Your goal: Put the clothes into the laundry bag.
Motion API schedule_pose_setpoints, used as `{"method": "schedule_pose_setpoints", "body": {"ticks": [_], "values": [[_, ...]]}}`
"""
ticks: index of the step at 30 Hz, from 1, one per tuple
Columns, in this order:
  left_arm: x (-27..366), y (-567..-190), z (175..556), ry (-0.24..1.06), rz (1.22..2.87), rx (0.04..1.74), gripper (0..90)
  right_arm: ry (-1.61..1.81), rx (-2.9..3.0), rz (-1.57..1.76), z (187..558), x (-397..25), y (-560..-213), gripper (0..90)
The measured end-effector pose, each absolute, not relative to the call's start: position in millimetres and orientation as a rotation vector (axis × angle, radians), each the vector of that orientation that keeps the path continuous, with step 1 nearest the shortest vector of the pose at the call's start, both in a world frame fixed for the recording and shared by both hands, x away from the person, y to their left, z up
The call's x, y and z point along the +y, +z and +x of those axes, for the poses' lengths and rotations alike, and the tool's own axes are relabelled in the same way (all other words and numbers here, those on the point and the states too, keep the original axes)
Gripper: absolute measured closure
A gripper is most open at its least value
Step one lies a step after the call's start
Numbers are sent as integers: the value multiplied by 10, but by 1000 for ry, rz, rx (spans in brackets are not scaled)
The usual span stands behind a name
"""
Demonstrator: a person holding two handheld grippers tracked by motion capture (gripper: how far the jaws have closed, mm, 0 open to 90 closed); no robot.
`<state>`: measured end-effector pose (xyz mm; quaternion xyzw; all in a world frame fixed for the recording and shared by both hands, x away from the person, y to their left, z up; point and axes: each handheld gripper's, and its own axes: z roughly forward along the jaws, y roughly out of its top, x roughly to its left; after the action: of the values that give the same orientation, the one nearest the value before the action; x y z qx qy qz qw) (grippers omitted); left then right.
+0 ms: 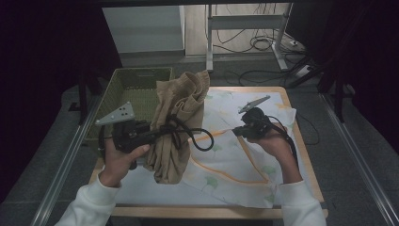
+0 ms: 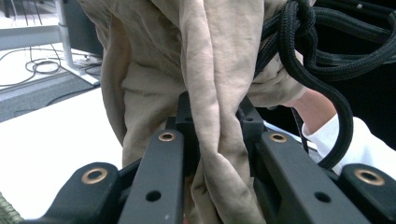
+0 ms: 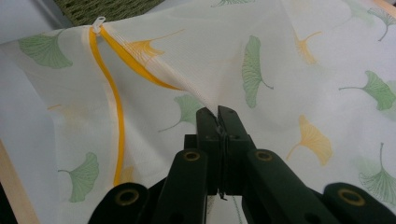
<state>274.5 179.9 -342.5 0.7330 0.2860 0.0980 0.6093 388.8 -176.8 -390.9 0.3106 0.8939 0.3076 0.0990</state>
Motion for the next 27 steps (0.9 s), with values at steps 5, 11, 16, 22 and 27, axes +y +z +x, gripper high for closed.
{"method": "schedule_pose_setpoints", "body": {"ticks": [5,11,16,22,27], "values": [[1762,-3446,2720,226,1729,655,768,914,2638,919,3894,-1770,-3912,876],[1735,-3484,2707,224,1755,656,768,913,2638,921,3895,-1768,-3913,876],[1700,-3526,2692,212,1791,654,768,917,2629,932,3901,-1778,-3911,876],[1655,-3590,2659,199,1826,648,768,919,2628,939,3897,-1780,-3908,876],[1620,-3643,2642,198,1852,650,768,921,2627,932,3904,-1779,-3913,876]]}}
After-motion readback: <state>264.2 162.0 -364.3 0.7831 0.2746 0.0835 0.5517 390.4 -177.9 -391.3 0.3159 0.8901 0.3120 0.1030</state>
